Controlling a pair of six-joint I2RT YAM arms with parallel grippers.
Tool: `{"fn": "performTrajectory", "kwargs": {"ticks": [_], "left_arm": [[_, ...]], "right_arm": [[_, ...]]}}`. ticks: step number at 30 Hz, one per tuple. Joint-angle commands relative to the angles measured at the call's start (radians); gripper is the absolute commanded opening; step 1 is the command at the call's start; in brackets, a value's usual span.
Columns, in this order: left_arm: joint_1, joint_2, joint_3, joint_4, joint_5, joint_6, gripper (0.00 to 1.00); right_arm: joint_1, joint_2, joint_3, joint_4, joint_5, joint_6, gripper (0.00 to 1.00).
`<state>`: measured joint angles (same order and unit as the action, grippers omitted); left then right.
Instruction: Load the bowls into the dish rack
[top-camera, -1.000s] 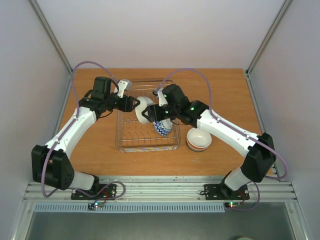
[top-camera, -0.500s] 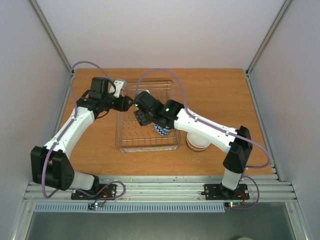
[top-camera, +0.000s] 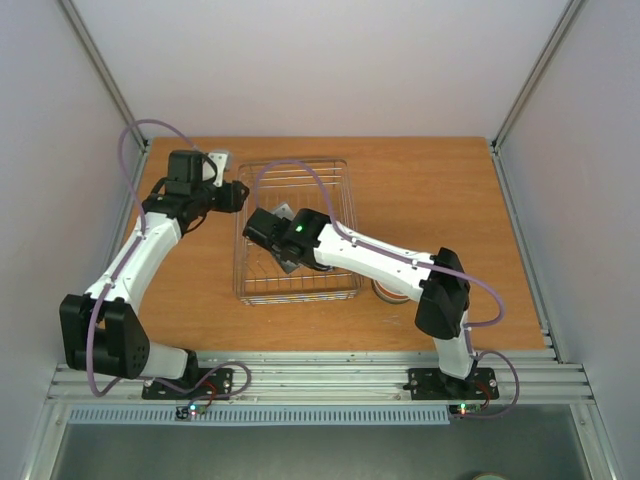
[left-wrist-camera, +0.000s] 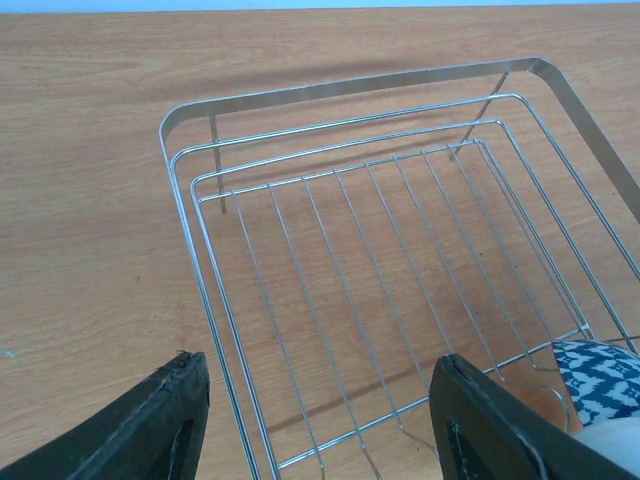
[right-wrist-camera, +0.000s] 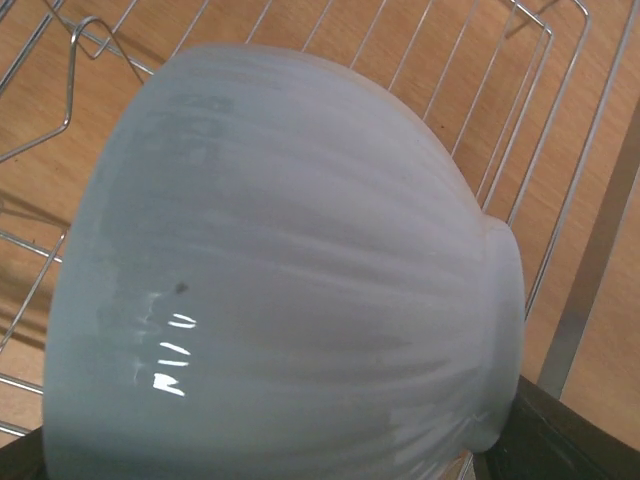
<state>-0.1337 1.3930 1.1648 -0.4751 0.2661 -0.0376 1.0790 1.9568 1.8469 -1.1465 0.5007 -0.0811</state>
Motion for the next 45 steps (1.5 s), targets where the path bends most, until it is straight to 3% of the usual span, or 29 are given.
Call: {"fn": "performTrajectory", "kwargs": {"ticks": [1,16,20,22,25,29,35,43,45], "left_arm": [[0.009,-0.019,0.004,0.052,0.001,-0.012,0.61],[0.019,-0.013,0.002,0.060,0.059,-0.031,0.61],[0.019,-0.008,0.002,0.062,0.085,-0.040,0.61],[0.019,-0.008,0.002,0.061,0.092,-0.044,0.61],[0.019,-0.012,0.003,0.061,0.091,-0.045,0.61],[0.020,-0.021,0.003,0.062,0.080,-0.040,0.61],[0.033,-0.032,0.002,0.059,0.070,-0.035,0.61],[0.058,-0.048,0.005,0.051,0.064,-0.030,0.61],[0.061,-0.051,0.004,0.050,0.065,-0.030,0.61]], "right_arm": [[0.013,0.034,0.075,-0.083,0.090,0.067,0.01],[0.060,0.305,0.373,-0.302,0.195,0.248,0.02],[0.065,0.348,0.416,-0.350,0.217,0.296,0.08],[0.069,0.369,0.432,-0.365,0.215,0.309,0.15],[0.080,0.394,0.446,-0.362,0.217,0.309,0.47],[0.085,0.408,0.451,-0.347,0.223,0.297,0.67],[0.085,0.423,0.451,-0.314,0.215,0.263,0.77],[0.074,0.520,0.577,-0.338,0.221,0.224,0.79],[0.072,0.541,0.612,-0.349,0.229,0.223,0.85]]}}
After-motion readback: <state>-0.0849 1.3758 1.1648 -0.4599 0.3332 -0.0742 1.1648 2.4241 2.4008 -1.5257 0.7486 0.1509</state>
